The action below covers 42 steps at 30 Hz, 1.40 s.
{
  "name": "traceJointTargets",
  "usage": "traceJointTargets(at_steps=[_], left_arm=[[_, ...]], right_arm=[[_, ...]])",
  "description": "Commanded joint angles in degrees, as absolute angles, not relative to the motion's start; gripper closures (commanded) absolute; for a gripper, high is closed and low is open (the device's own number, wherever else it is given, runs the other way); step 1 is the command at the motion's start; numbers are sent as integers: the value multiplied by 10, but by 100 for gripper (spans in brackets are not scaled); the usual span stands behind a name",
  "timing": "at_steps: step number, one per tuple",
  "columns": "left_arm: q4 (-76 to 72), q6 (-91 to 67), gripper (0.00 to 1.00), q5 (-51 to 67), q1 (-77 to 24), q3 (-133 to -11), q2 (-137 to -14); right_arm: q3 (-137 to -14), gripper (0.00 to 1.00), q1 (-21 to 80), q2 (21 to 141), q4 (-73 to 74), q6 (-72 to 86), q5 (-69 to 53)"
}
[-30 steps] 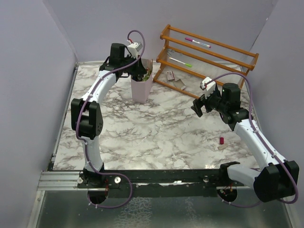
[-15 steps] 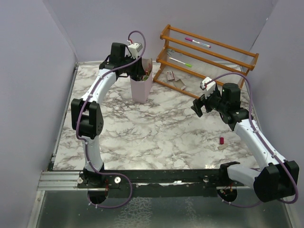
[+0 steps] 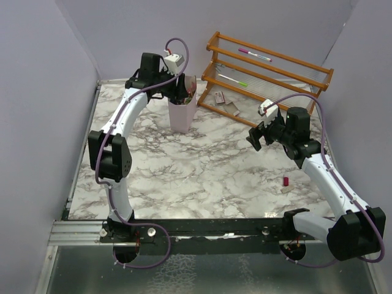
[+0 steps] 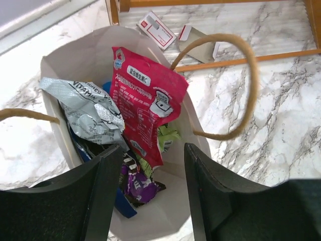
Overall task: Place the snacks into the paper bag
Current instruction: Place the snack in the paper bag, then reset both arms
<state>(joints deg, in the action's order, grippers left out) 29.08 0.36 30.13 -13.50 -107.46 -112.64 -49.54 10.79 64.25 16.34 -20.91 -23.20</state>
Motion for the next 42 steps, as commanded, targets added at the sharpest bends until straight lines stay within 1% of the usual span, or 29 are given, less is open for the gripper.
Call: traceJointTargets(at_steps=[1, 8, 13, 17, 20, 23, 28, 33, 38, 42], left_arm=[[301, 49, 43, 281, -136, -1085, -1063], [304, 108, 31, 222, -136, -1061, -1002], [284, 130, 22, 188, -136, -1018, -947], [278, 153, 17, 146, -136, -982, -910], [272, 173, 10, 101, -136, -949, -877], [259, 182, 1, 53, -136, -915, -843], [233, 169, 1, -12, -136, -851, -786], [189, 159, 1, -52, -135, -772, -733], [171, 141, 1, -62, -127, -714, -711], [160, 114, 1, -41, -111, -678, -709]], right_arm=[[-490, 1, 105, 642, 157, -215, -231], [-488, 1, 104, 642, 152, -211, -218], [-488, 1, 105, 642, 149, -208, -212], [-490, 1, 104, 644, 146, -198, -200], [-491, 1, 103, 640, 141, -192, -194], [-491, 1, 104, 637, 138, -187, -190], [-491, 1, 100, 629, 128, -174, -176], [-496, 1, 100, 626, 115, -147, -141], [-523, 1, 100, 630, 116, -125, -102], [-565, 1, 100, 651, 143, -125, -69]])
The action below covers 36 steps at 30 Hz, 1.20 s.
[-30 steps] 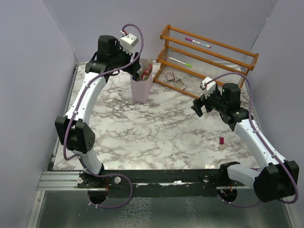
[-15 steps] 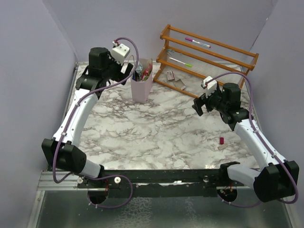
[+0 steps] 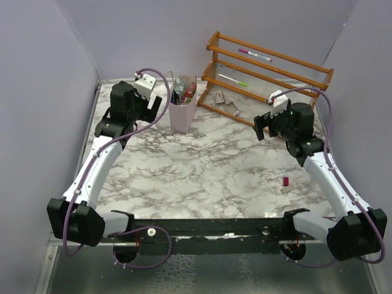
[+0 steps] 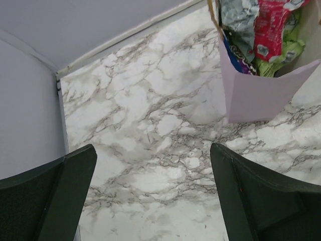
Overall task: Place the snacks into the paper bag
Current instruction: Reset both arms
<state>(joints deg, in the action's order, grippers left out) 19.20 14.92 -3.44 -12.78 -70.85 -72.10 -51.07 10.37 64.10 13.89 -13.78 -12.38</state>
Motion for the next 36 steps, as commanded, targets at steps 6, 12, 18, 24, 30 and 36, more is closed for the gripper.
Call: traceJointTargets(at_steps=[6, 12, 18, 24, 30, 36], left_arm=[[124, 97, 1, 5, -71, -640, -695], [91, 85, 1, 64, -50, -632, -687], [18, 33, 1, 90, -48, -607, -674], [-23, -3, 1, 84, -48, -572, -641], [25, 35, 1, 82, -48, -585, -634], [0, 47, 1, 42, -48, -550, -616]], right_arm=[[-641, 1, 100, 686, 205, -153, -69], [-677, 1, 100, 678, 197, -139, -73], [-598, 1, 100, 604, 81, -112, -45], [-536, 1, 99, 544, 38, -115, -35], [-510, 1, 99, 515, 41, -138, -45], [-503, 1, 99, 503, 48, -149, -34]])
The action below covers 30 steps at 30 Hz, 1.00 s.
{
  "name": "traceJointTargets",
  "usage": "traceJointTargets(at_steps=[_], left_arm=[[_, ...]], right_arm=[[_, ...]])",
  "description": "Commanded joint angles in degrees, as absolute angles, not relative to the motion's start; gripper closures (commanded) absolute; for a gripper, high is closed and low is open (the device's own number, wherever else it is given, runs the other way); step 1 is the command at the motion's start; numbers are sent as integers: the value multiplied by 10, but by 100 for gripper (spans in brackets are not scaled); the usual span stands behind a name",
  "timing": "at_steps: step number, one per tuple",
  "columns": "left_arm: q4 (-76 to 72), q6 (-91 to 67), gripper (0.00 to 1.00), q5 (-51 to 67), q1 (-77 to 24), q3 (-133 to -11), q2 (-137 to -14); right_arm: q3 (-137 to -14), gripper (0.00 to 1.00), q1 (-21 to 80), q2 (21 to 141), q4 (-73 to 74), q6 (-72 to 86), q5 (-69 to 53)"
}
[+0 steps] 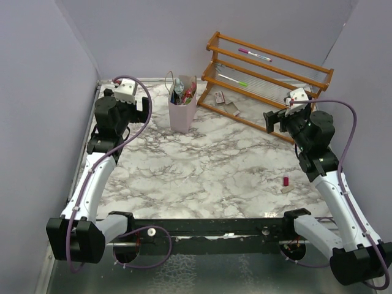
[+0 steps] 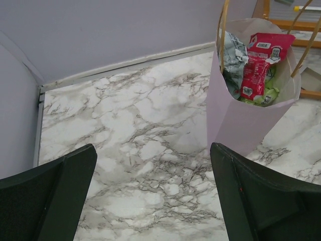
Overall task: Place the snacks into the paper bag
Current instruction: Reset both arms
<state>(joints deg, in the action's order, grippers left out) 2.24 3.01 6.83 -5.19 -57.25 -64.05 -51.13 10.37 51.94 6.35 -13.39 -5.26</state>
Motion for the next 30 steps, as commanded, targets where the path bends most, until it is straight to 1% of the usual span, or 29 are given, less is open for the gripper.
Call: traceJointTargets(at_steps=[1, 5, 13, 30], left_arm=[[-2, 52, 1, 37, -48, -546, -610], [-11, 59, 1, 30, -48, -535, -591], [3, 63, 1, 27, -48, -539, -570], [26, 65, 1, 44, -47, -552, -575]], right_arm=[[-503, 1, 99, 500, 48, -149, -31], [-499, 1, 97, 492, 44, -154, -21], [-496, 1, 91, 485, 48, -158, -46], [-488, 1, 89, 488, 41, -168, -37]])
